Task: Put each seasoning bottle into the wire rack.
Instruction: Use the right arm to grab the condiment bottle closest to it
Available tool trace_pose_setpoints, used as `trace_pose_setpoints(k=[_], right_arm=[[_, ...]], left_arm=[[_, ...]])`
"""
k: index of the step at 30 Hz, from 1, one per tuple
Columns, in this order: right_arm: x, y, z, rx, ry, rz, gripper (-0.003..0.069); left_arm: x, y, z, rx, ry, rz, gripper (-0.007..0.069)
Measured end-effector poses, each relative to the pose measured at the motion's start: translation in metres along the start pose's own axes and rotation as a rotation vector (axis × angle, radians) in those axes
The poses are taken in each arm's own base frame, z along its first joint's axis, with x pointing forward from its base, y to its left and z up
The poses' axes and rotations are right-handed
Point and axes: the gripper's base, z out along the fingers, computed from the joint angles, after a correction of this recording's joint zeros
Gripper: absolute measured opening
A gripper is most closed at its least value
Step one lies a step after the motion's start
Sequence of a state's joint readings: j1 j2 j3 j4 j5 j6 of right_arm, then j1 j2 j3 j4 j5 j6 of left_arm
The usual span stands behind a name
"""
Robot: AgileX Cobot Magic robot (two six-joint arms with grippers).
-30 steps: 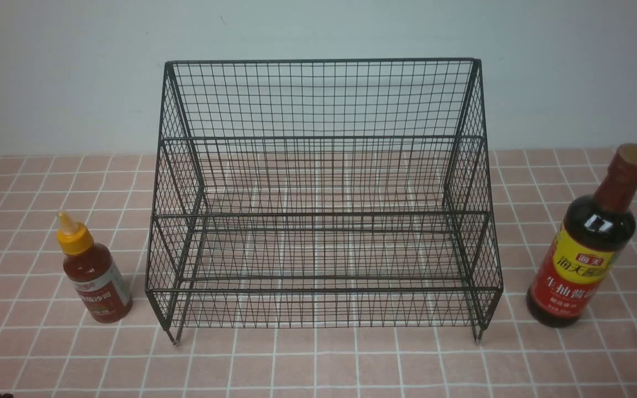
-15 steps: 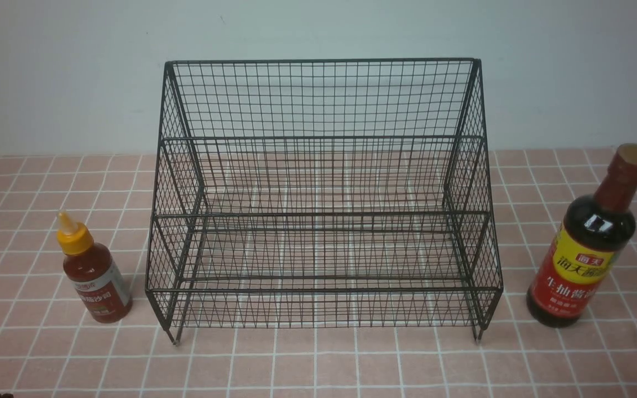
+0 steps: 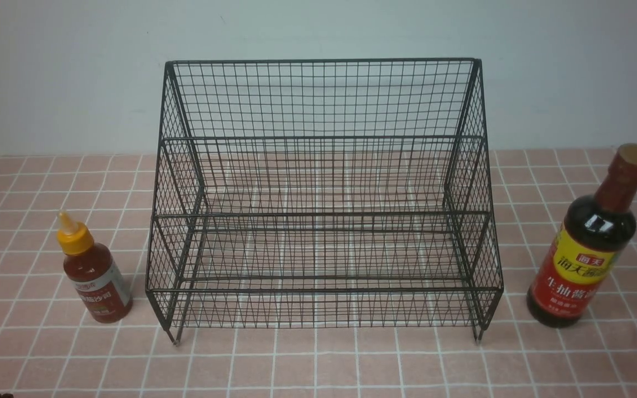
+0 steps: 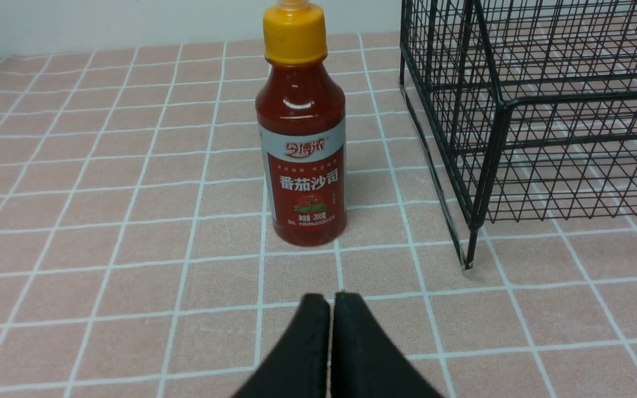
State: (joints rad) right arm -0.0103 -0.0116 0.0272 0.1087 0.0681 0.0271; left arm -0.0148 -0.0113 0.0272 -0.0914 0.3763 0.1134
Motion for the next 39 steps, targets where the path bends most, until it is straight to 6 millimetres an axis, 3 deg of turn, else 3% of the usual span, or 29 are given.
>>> trace_pose_setpoints(k=[4,18,21,24,29,35,39], right_arm=[[-0.012,-0.001,-0.001,0.002,-0.13,0.157,-0.0014],[-0.025,-0.003,-0.004,-0.007,-0.281,0.308,-0.0014],[-0.04,0.0,-0.006,-0.051,-0.349,0.34,-0.0014],[-0.073,0.008,-0.006,-0.096,-0.405,0.238,-0.0014],[-0.11,0.018,0.022,-0.125,-0.367,0.125,-0.0014],[-0.116,0.023,0.065,-0.145,-0.26,0.059,0.0012],[-0.111,0.028,0.104,-0.182,-0.178,0.009,0.0105]], left_arm=[[0.0,0.0,0.0,0.0,0.0,0.0,-0.001],[0.0,0.0,0.0,0.0,0.0,0.0,-0.001],[0.0,0.0,0.0,0.0,0.0,0.0,-0.001],[0.0,0.0,0.0,0.0,0.0,0.0,-0.001],[0.0,0.0,0.0,0.0,0.0,0.0,-0.001],[0.0,0.0,0.0,0.0,0.0,0.0,-0.001],[0.0,0.0,0.0,0.0,0.0,0.0,-0.001]])
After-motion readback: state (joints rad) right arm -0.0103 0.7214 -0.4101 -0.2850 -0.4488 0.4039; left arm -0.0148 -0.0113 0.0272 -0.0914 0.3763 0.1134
